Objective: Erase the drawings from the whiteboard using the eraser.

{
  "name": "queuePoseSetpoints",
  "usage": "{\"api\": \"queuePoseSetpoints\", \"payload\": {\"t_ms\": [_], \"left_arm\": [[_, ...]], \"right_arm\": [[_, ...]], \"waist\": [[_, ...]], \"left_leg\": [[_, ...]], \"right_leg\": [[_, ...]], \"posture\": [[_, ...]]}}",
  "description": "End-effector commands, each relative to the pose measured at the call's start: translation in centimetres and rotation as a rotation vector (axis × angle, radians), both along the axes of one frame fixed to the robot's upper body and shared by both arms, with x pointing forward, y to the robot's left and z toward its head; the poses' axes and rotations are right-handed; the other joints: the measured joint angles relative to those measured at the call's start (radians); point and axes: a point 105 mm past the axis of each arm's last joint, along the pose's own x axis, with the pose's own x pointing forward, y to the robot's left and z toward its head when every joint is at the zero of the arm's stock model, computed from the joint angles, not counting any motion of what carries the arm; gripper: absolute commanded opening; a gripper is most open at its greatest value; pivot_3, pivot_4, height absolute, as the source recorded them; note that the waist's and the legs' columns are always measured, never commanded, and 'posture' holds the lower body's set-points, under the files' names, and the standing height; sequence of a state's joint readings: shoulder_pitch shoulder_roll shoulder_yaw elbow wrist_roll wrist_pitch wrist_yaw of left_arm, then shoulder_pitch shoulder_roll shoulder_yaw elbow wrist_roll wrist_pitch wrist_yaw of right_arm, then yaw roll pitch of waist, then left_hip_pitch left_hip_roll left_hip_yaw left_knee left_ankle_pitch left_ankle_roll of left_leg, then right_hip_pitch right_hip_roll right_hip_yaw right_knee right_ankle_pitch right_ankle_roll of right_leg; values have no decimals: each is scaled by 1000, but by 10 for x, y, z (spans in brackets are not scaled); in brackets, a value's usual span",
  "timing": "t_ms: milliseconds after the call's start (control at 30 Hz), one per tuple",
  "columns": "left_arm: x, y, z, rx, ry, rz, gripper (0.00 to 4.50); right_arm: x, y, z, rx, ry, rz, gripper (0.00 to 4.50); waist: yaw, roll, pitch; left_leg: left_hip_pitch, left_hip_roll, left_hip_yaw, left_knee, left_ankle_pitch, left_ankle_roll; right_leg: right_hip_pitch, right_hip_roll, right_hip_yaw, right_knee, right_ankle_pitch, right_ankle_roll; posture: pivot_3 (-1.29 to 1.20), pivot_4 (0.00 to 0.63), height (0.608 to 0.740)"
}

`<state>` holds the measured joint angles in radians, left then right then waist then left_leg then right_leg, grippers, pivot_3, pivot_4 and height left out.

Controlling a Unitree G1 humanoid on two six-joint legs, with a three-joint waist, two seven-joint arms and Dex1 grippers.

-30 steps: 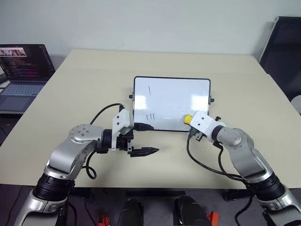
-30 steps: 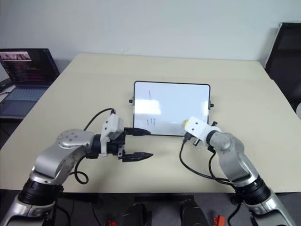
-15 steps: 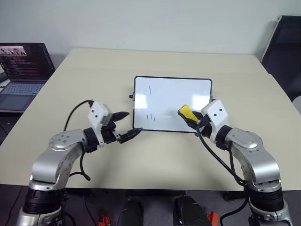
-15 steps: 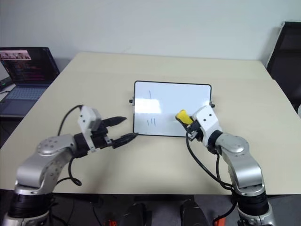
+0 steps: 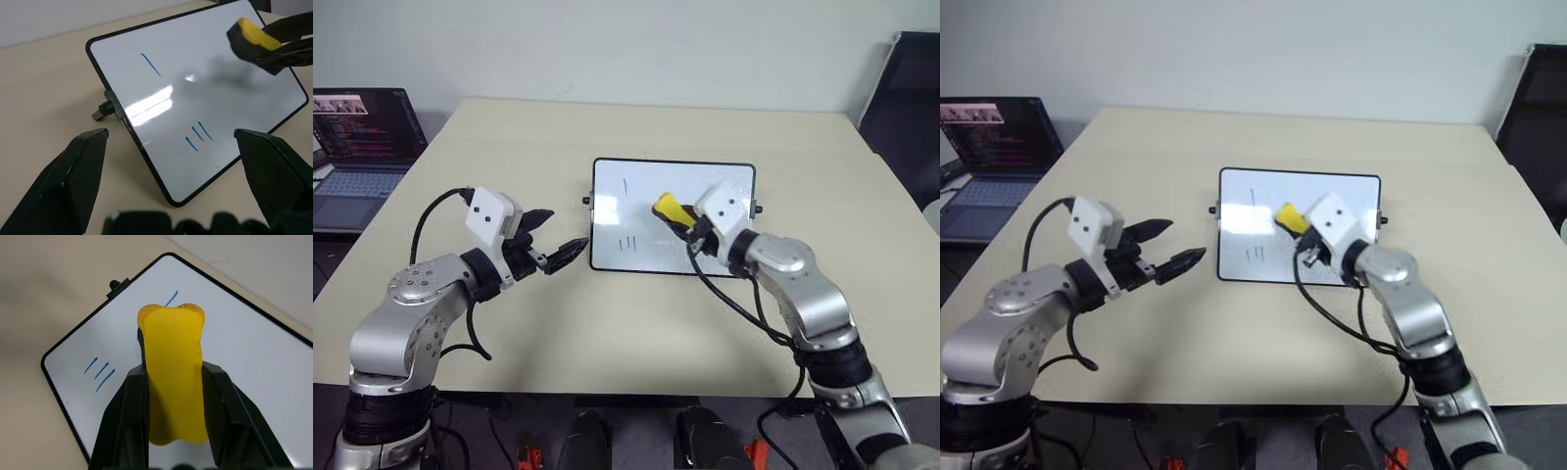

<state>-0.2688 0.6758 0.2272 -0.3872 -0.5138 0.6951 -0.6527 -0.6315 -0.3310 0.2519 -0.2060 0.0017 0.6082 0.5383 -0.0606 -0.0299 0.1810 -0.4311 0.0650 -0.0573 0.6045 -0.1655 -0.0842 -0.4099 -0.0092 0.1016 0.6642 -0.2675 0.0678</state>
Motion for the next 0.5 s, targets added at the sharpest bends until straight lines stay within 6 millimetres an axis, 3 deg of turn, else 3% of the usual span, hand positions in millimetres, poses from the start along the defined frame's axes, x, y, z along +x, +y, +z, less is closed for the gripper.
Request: {"api": "queuePoseSetpoints", "payload": {"t_ms": [33,300,433,500], "left_arm": [[1,2,7,-10,-31,-8,4500],[5,0,-1,12,-23,-53,4500],[8,-1,-2,11,-27,-65,4500],[8,-2,-2,12,-31,-74,4500]], "right_arm": [[14,15,11,-137,-106,37,1111],[53,55,30,-271,-156,89,1111],[70,65,37,-304,-169,77,1111],[81,60,33,-382,-173,59,1111]], "waist": [[0,0,0],[-1,0,0],[-1,0,1],[0,0,1]], "left_leg": [[0,0,0,0,0,0],[0,0,0,-1,0,0],[0,0,0,-3,0,0],[0,0,0,-4,0,0]], "right_leg": [[0,0,0,0,0,0],[-1,0,0,0,3,4],[-1,0,-1,-1,5,1],[-2,0,-1,0,5,1]], "posture": [[0,150,740],[0,150,740],[0,150,740],[0,150,740]]}}
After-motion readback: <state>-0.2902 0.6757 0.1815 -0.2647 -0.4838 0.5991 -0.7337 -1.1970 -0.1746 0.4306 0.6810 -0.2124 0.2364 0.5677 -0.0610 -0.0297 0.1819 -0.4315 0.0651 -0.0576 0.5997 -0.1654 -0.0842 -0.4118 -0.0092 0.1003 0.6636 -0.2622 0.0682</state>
